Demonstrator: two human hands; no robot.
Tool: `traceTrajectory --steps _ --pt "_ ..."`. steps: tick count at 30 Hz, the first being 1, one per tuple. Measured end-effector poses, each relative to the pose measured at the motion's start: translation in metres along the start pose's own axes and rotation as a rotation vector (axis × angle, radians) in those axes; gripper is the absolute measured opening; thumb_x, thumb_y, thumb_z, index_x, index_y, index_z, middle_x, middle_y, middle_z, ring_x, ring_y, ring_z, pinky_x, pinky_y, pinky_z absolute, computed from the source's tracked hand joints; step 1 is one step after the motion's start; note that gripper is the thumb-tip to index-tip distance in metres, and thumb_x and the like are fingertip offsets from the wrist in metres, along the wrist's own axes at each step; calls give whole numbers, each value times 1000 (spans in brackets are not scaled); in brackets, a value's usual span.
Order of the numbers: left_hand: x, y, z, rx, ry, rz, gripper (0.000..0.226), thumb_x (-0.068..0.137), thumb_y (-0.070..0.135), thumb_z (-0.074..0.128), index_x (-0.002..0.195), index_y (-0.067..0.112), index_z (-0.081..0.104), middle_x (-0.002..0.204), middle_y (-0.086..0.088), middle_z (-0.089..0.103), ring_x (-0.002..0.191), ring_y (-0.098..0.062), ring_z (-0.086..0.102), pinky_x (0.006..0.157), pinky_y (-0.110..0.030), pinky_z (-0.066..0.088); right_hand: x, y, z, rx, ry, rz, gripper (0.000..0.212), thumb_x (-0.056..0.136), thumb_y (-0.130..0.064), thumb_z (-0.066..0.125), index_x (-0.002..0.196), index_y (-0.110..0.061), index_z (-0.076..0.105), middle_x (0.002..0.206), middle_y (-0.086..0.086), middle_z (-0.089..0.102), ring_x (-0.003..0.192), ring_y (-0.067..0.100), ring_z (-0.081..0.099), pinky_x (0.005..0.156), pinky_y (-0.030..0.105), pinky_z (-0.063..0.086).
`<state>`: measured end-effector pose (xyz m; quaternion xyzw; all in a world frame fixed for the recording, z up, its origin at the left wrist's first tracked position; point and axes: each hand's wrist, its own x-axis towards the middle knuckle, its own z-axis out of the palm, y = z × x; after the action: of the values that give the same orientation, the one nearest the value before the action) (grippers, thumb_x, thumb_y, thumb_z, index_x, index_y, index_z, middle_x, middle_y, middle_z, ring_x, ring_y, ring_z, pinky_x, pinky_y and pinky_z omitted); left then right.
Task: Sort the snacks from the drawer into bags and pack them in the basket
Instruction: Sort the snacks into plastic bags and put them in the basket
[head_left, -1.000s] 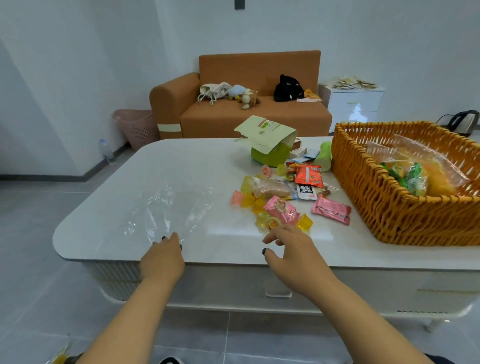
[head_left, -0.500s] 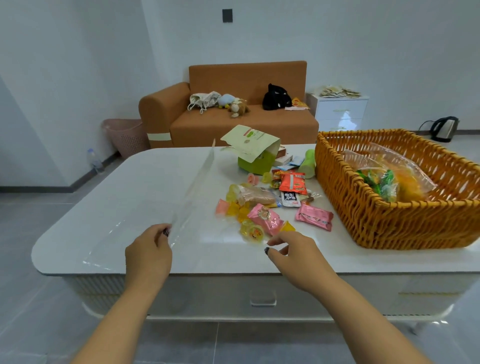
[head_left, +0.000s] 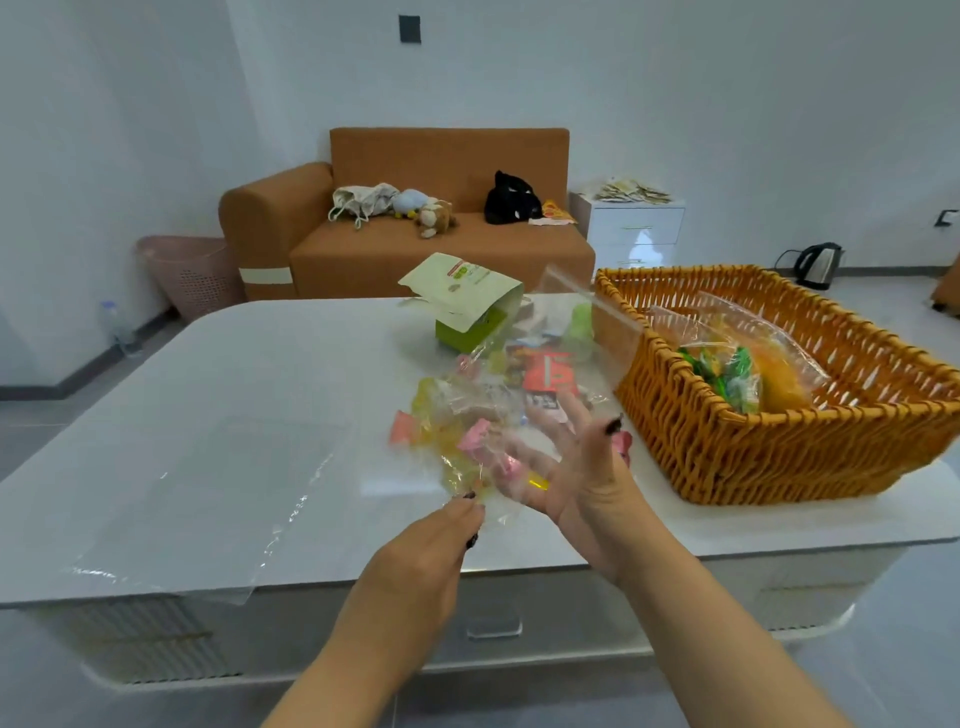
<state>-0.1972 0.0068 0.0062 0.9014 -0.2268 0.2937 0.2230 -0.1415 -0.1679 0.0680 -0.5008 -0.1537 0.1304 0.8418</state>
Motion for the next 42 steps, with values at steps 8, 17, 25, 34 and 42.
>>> traceTrajectory --steps 8,17,25,34,42 --pt "-1 -13 -10 70 3 162 26 89 15 57 109 9 72 112 -1 73 96 -17 72 68 -31 60 4 -14 -19 -232 478 22 42 90 9 52 128 -9 57 113 11 69 92 22 72 73 37 61" --pt "4 -13 -40 -88 163 -159 30 89 44 56 102 27 77 97 19 74 78 -1 70 60 -21 57 -13 -18 -15 -401 126 310 37 90 14 45 114 -8 63 102 10 74 92 31 71 69 35 59" --pt "0 -16 -36 -166 -99 -118 59 96 43 49 148 47 22 155 20 22 144 -1 18 111 -18 23 -21 -16 -10 -448 -257 545 32 93 3 47 105 -12 73 105 18 72 74 28 59 59 29 53" --pt "-10 -19 -31 -374 -169 -304 34 91 46 51 123 36 59 118 26 45 118 -2 49 89 -10 44 -23 -23 -13 -561 -292 640 37 96 9 38 110 -6 69 101 18 72 63 15 67 53 25 50" --pt "-4 -16 -31 -303 -216 -332 18 94 16 60 90 33 62 95 19 56 100 -1 54 83 -14 42 -21 -11 -16 -803 -124 556 32 95 -2 47 120 -14 62 105 6 73 95 29 70 82 48 54"
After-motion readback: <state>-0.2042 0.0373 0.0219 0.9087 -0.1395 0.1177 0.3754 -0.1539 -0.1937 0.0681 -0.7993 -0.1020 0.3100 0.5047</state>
